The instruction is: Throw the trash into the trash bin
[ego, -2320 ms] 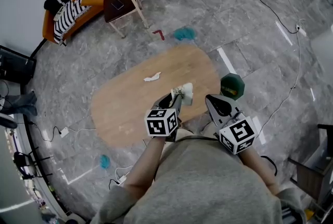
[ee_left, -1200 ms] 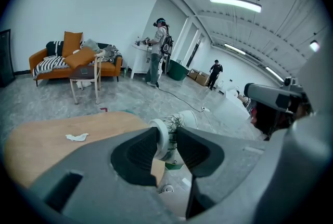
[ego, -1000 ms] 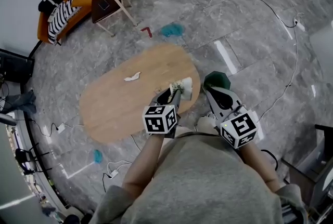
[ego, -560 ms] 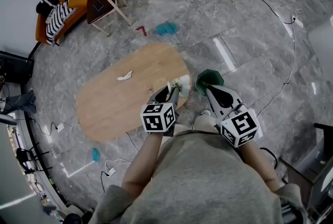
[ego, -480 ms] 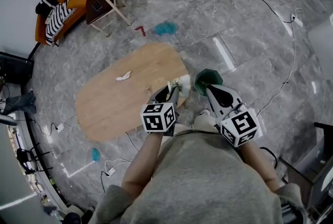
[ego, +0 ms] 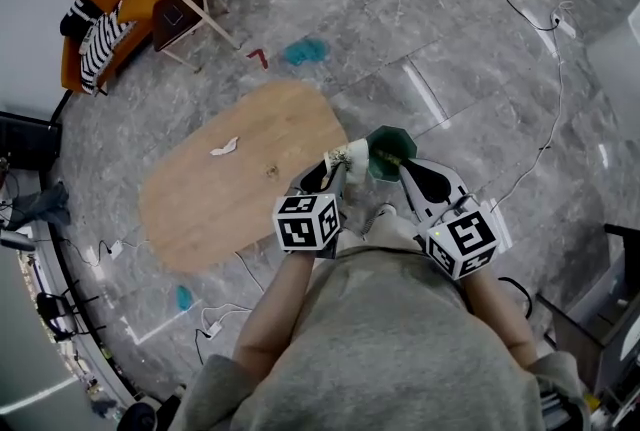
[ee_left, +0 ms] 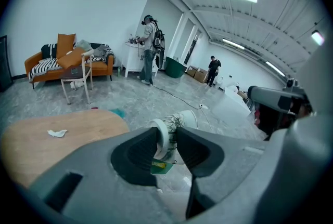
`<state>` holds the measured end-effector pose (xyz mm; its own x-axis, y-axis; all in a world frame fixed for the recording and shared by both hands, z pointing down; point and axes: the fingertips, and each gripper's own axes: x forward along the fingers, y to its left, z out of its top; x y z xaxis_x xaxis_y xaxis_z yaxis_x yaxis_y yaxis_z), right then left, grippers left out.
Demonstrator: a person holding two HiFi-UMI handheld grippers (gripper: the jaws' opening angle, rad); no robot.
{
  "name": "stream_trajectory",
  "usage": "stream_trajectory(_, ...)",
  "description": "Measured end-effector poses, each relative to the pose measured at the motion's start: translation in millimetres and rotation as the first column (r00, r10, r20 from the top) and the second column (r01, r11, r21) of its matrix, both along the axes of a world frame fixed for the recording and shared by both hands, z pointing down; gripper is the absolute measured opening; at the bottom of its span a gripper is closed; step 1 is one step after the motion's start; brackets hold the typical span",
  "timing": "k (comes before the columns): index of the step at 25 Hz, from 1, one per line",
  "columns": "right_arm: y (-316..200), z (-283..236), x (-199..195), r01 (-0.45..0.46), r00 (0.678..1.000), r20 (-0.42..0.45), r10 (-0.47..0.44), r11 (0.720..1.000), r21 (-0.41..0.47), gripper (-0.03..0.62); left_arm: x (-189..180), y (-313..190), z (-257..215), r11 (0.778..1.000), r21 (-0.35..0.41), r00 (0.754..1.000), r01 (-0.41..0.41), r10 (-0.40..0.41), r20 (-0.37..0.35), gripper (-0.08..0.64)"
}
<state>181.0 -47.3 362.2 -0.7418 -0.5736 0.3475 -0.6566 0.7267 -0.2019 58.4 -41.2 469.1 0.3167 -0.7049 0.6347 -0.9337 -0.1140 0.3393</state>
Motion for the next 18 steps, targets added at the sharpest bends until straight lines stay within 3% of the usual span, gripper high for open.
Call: stream_trajectory(18, -9.2, 39.5, 17.7, -0.111, 0.994, -0.016, 0.109, 0.988, -0.103, 0.009, 25.3, -13.6, 36.3, 0.992, -0.059, 0.993, -0.111, 0.112, 0.022, 0.126)
